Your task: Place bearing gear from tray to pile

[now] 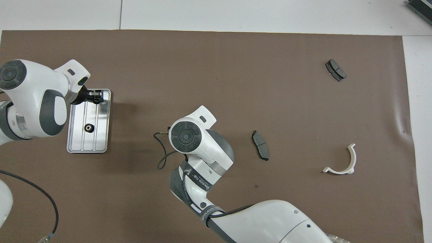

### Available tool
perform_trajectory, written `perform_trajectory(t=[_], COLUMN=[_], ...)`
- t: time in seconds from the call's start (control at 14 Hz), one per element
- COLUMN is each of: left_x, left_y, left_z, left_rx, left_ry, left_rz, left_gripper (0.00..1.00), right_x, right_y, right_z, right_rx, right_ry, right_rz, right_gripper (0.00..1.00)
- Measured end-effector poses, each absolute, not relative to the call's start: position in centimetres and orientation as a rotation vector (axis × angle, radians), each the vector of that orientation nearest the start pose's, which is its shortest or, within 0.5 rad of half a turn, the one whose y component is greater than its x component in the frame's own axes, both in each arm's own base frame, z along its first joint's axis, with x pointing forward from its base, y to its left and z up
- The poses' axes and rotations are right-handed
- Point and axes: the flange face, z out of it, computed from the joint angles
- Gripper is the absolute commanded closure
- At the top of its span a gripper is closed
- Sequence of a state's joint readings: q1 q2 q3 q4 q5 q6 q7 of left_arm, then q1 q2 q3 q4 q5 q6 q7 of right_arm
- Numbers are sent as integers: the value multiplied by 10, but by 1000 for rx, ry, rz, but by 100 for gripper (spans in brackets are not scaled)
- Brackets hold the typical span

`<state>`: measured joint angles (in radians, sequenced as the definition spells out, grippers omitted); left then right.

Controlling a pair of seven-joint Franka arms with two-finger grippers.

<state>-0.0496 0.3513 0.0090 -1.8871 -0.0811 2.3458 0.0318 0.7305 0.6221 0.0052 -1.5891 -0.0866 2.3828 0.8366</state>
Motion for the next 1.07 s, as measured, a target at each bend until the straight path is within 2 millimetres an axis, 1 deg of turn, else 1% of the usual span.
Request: perform_trajectory(t=[0.14, 0.36, 0.5, 0.64, 0.72, 0.79, 0.93, 1.07], left_x=[638, 635, 631, 625, 621, 616, 602, 582], left_y=[-48, -89, -121, -156, -175, -195, -238, -284], left_z=[334, 336, 337, 339, 340, 342, 344, 343], left_rx=[-3212, -3225, -3231, -3236, -3240, -3243, -3252, -3260], left_ry=[-16, -99, -157, -219, -248, -266, -272, -264], left_rz=[-175, -172, -167, -163, -162, -160, -154, -137], left_gripper=[86, 86, 86, 86, 86, 86, 86, 86], right_x=[530, 531, 533, 545, 556, 570, 604, 638], right_y=[477, 477, 476, 465, 454, 438, 389, 331], right_z=[289, 290, 292, 299, 306, 316, 338, 350], right_rx=[-3053, -3052, -3049, -3045, -3041, -3035, -3027, -3032], right_ry=[69, 69, 74, 94, 119, 155, 192, 216], right_rz=[-255, -257, -264, -307, -334, -357, -405, -443], right_gripper=[80, 99, 100, 100, 100, 100, 99, 99])
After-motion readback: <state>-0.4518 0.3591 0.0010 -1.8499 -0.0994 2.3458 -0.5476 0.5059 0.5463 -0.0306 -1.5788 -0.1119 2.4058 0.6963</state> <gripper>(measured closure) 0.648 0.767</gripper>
